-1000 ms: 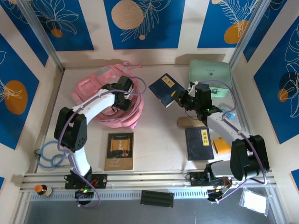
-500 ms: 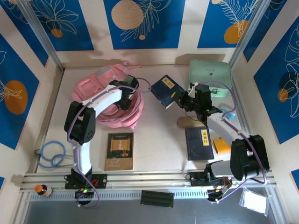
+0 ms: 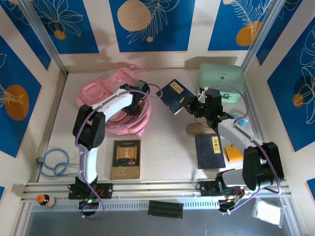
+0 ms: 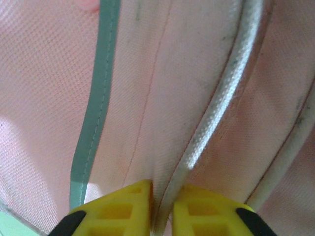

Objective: Pack the student bag
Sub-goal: Open the student bag at the center of the table, then place the book in the student bag.

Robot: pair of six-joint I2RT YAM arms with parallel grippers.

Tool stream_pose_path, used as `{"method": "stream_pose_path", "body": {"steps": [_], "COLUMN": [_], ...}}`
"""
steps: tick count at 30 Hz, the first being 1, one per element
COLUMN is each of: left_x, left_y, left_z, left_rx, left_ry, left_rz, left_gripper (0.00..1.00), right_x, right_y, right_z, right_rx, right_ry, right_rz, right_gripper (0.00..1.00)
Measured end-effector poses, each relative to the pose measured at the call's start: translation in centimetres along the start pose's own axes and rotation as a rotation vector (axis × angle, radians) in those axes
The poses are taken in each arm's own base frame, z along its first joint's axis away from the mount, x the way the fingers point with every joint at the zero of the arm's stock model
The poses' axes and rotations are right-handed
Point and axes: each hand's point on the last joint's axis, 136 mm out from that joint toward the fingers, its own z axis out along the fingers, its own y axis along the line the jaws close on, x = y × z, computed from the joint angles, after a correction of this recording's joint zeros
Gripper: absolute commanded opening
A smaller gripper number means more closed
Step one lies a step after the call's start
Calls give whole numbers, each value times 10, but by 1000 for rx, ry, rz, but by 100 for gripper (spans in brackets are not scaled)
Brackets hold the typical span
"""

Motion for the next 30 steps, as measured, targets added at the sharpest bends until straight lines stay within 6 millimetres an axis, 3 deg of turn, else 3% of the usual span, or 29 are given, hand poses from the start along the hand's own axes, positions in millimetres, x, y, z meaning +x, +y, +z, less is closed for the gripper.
{"method": "stream_pose_path", "body": {"steps": [3,7,15,17,22,30], "left_x": [-4,-9,-40,-44,-56,-72], "left_y": [3,11,43,44,38,22], "left_z": [-5,-23,-123,-138,-150,-157], "left_rx": [-5,-5,77,106,176,278], "left_ry": [-13,-66,-399,-453,-517,-591], "left_rz": [-10,-49,-206,-225,-246,-246], "left_gripper": [0,0,0,0,0,0], "right_x": [0,2,8,11,32,75], "right_y": [-1,-4,4,9,16,29], "right_z": [0,0,-7,-6,9,65], "right_rx": [4,17,-20,-47,-69,-60], "right_ry": [1,8,25,41,136,317], "right_rz": [2,8,-9,-17,-23,12], "right_gripper": [5,5,6,6,6,7]}}
